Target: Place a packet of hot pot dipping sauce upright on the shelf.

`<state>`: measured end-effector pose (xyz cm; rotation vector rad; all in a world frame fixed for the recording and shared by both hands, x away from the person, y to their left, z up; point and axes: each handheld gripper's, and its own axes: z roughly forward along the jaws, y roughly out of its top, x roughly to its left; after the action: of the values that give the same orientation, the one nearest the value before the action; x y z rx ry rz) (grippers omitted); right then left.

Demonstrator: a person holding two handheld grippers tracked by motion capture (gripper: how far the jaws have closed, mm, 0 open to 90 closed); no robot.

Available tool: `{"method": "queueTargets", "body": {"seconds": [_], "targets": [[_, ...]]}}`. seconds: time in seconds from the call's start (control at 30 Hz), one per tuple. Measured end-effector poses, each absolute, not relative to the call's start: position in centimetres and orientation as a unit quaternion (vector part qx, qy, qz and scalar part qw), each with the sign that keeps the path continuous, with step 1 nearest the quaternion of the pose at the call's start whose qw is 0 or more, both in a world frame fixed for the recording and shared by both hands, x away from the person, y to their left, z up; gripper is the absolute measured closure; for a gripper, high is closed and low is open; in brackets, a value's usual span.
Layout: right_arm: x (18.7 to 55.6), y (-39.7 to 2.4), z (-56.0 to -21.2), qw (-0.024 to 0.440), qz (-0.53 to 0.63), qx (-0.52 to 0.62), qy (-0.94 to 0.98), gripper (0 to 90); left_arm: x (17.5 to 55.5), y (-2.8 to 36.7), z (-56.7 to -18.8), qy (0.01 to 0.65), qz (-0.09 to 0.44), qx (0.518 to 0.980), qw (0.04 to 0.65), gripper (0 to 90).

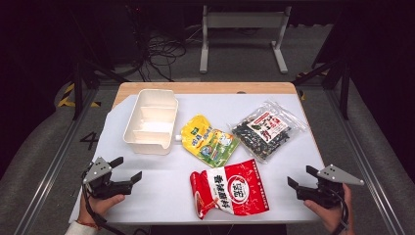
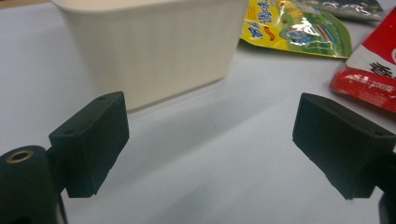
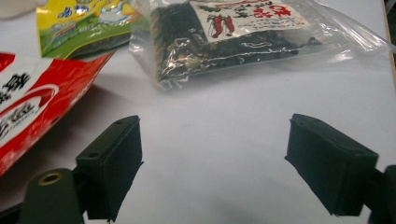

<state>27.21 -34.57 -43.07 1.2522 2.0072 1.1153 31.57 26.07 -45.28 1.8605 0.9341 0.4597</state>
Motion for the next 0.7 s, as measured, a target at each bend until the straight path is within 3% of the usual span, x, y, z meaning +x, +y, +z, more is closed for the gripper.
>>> {"method": "queueTargets", "body": {"seconds": [0.7], "targets": [[26.3,-31.7,-43.9,0.198,0.422,0.427,0.775,24.7,31.0,24.1,-45.9,0.343,0.166,0.810,0.447,12.4]]}}
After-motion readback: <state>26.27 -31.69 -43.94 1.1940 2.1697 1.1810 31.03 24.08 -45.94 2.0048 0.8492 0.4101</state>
